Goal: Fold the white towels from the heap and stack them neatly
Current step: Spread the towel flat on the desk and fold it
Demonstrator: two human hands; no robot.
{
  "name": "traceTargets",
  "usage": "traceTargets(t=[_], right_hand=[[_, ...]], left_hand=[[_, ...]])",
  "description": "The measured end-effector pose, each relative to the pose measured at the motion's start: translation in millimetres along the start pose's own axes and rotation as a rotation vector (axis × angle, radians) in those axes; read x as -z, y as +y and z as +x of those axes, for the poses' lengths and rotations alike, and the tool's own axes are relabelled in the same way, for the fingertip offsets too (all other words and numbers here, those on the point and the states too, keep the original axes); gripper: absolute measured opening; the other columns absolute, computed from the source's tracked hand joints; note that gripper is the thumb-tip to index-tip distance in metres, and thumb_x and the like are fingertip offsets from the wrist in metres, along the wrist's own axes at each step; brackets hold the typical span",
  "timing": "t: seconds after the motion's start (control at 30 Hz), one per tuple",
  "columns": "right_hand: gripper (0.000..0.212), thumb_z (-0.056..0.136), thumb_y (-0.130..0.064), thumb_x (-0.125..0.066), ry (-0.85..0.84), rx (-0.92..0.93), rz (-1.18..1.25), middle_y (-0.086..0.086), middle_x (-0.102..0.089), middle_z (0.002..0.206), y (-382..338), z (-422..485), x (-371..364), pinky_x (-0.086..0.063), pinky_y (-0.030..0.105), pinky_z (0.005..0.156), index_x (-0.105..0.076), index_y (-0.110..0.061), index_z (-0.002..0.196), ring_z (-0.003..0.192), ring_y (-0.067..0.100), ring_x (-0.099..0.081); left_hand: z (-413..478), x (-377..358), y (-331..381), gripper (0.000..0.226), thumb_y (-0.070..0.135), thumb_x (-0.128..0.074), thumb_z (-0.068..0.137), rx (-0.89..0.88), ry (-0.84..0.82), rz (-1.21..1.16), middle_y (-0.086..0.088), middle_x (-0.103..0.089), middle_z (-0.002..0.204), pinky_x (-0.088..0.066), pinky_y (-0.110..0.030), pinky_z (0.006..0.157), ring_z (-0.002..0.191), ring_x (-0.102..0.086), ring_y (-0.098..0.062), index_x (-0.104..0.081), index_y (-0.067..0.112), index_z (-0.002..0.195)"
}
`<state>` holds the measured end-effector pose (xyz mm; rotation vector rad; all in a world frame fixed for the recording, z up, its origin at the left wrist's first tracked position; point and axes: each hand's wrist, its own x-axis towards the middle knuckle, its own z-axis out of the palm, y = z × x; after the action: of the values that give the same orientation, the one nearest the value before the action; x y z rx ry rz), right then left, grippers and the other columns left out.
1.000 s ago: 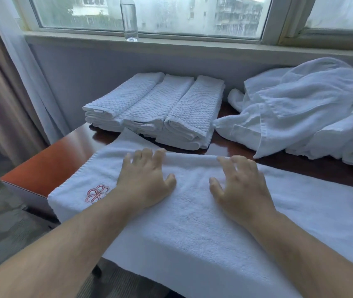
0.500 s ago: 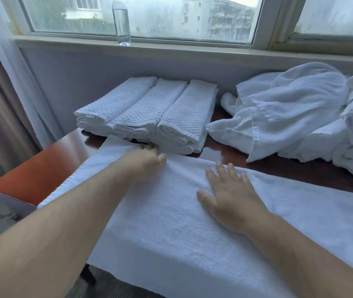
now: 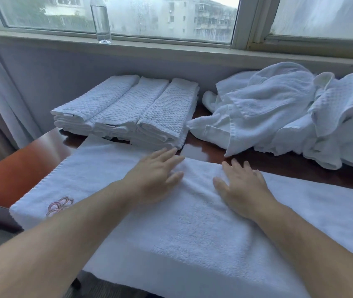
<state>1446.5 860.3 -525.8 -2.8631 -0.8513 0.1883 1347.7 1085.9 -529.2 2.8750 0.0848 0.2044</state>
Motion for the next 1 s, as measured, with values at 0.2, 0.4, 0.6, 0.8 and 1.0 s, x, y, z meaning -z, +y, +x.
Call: traceTargets(t=[0.2,0.4,0.6,0.8,1.0], right_hand=[[0.056,0.103,-0.052,-0.028,0.03,-0.068,0.062,0.001,-0.02,0.167,62,-7,17,-0.01,0.044,0.122,-0.032,-0.032,0.155,0.154,0.027,-0.012],[0.062,0.102,-0.053,-0.029,0.106,-0.243,0.002,0.004,-0.013,0.168,118,-44,25,-0.008,0.045,0.122,-0.027,-0.025,0.157,0.154,0.028,-0.006],[0.085,0.091,-0.075,-0.013,-0.028,-0.405,0.014,0.001,0.017,0.167,150,-76,14,0.01,0.052,0.122,0.004,-0.029,0.16,0.152,0.031,0.019],[0.085,0.092,-0.076,-0.014,-0.021,-0.391,0.001,0.001,0.017,0.167,163,-54,21,0.012,0.052,0.122,0.005,-0.03,0.161,0.152,0.03,0.022],[0.078,0.096,-0.068,-0.022,-0.068,-0.338,0.02,0.002,0.007,0.169,177,-29,33,0.002,0.052,0.123,-0.005,-0.028,0.161,0.154,0.03,0.01]], left_hand=[[23,-10,47,0.062,0.046,-0.022,0.103,0.206,-0.23,0.089,-0.002,0.008,0.168,0.003,-0.048,0.123,0.154,0.009,-0.021,-0.005,0.027,0.16],[43,-44,156,0.066,0.055,-0.022,0.102,-0.044,-0.244,0.014,0.0,0.015,0.167,0.009,-0.043,0.123,0.152,0.016,-0.017,-0.002,0.027,0.159],[70,-61,162,0.076,0.07,-0.018,0.095,-0.101,-0.23,0.103,0.004,0.014,0.167,0.007,-0.044,0.123,0.152,0.015,-0.014,0.003,0.034,0.159],[96,-63,159,0.079,0.074,-0.014,0.091,-0.12,-0.207,0.136,0.003,0.011,0.167,0.011,-0.042,0.123,0.152,0.014,-0.012,0.005,0.036,0.158],[106,-58,159,0.066,0.062,-0.017,0.099,-0.113,-0.218,0.104,0.003,0.0,0.168,0.006,-0.039,0.123,0.153,0.005,-0.014,-0.007,0.036,0.159]])
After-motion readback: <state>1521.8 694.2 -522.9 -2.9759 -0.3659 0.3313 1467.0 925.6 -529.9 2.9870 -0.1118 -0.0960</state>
